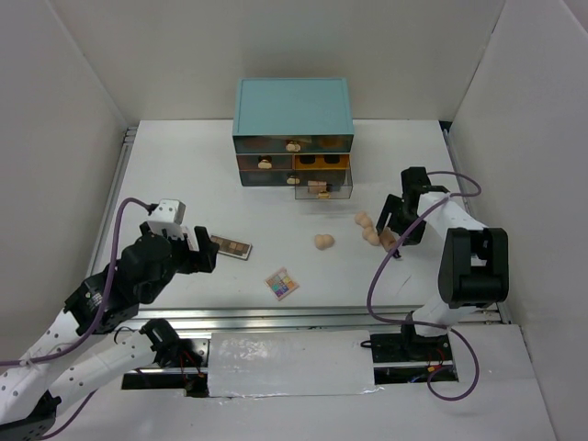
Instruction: Organize the makeup
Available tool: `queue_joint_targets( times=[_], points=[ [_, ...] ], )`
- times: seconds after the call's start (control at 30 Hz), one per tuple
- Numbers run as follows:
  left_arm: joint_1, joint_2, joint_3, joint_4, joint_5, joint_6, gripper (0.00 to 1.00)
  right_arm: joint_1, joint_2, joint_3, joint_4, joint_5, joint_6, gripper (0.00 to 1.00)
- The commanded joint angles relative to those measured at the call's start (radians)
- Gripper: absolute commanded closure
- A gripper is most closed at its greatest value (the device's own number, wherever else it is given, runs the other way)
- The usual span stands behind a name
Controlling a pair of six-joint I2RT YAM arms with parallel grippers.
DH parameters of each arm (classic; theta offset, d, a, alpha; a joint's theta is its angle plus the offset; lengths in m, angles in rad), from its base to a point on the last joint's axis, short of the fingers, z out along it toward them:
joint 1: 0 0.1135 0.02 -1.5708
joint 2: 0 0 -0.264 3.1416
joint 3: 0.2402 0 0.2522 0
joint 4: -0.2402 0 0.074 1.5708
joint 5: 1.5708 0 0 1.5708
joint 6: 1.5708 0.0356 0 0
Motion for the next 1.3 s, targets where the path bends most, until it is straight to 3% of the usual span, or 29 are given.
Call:
queue_joint_targets(
  times=[0.0, 0.67, 1.0, 1.17, 1.27],
  points=[
    [0.000, -0.002, -0.002, 0.039, 0.008, 0.019, 0.01, 0.007, 0.004, 0.032, -0.001, -0.015, -0.009, 0.19],
    [-0.015, -0.013, -0.008, 0.039, 0.005, 0.013, 0.01, 0.005, 0.090, 0.087, -0.028, 0.094, 0.011, 0.36],
    [-0.049, -0.027, -0.008, 0.027, -0.029, -0.004, 0.01, 0.004, 0.127, 0.091, -0.007, 0.065, 0.023, 0.43],
    [-0.068, -0.044, -0.009, 0.019, -0.049, -0.015, 0.01, 0.004, 0.130, 0.082, 0.001, 0.063, 0.032, 0.52],
    [-0.080, -0.050, -0.008, 0.012, -0.064, -0.024, 0.01, 0.004, 0.118, 0.073, 0.001, 0.065, 0.041, 0.68]
  ],
)
